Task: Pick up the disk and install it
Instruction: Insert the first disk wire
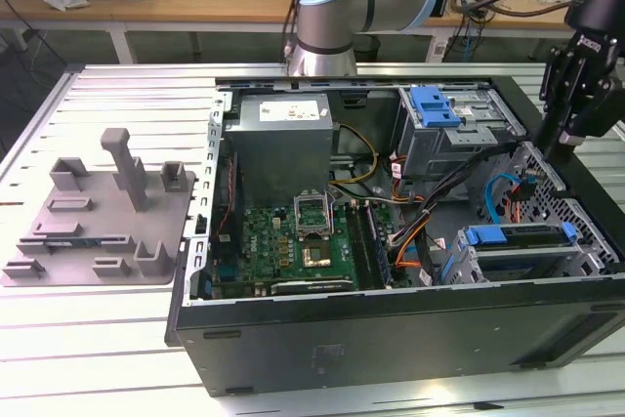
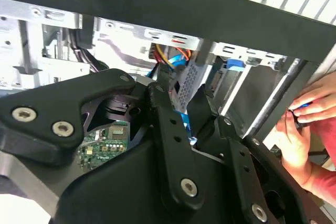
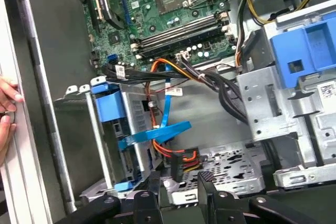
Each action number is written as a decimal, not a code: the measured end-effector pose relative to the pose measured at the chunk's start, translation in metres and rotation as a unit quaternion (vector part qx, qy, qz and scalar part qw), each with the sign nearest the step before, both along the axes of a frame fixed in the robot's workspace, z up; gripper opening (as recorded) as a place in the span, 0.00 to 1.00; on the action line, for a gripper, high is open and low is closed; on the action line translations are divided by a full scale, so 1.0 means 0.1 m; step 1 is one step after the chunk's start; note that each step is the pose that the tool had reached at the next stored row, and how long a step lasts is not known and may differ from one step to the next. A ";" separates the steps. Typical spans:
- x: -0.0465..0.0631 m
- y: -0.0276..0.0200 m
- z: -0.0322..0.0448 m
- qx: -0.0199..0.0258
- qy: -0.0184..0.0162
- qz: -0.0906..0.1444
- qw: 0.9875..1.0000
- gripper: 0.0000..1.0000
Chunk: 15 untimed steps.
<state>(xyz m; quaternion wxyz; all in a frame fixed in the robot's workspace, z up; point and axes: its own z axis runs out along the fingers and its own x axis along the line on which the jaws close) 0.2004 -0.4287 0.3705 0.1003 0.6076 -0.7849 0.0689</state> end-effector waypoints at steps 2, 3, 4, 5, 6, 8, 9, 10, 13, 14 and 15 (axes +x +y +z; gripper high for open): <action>0.00 0.015 -0.034 -0.001 0.000 0.000 1.000 0.42; 0.00 0.017 -0.049 -0.002 0.000 0.000 1.000 0.42; 0.00 0.019 -0.074 -0.003 0.000 0.000 1.000 0.42; 0.00 0.023 -0.094 -0.004 0.000 0.000 1.000 0.42; 0.00 0.039 -0.100 -0.004 0.000 0.000 1.000 0.42; 0.00 0.107 -0.107 -0.007 0.000 0.000 1.000 0.42; 0.00 0.135 -0.112 -0.009 0.000 0.000 1.000 0.42; 0.00 0.152 -0.117 -0.011 0.000 0.000 1.000 0.42; 0.00 0.156 -0.136 -0.020 0.000 0.000 1.000 0.42; 0.00 0.156 -0.144 -0.023 0.000 0.000 1.000 0.42; 0.00 0.156 -0.153 -0.024 0.000 0.000 1.000 0.42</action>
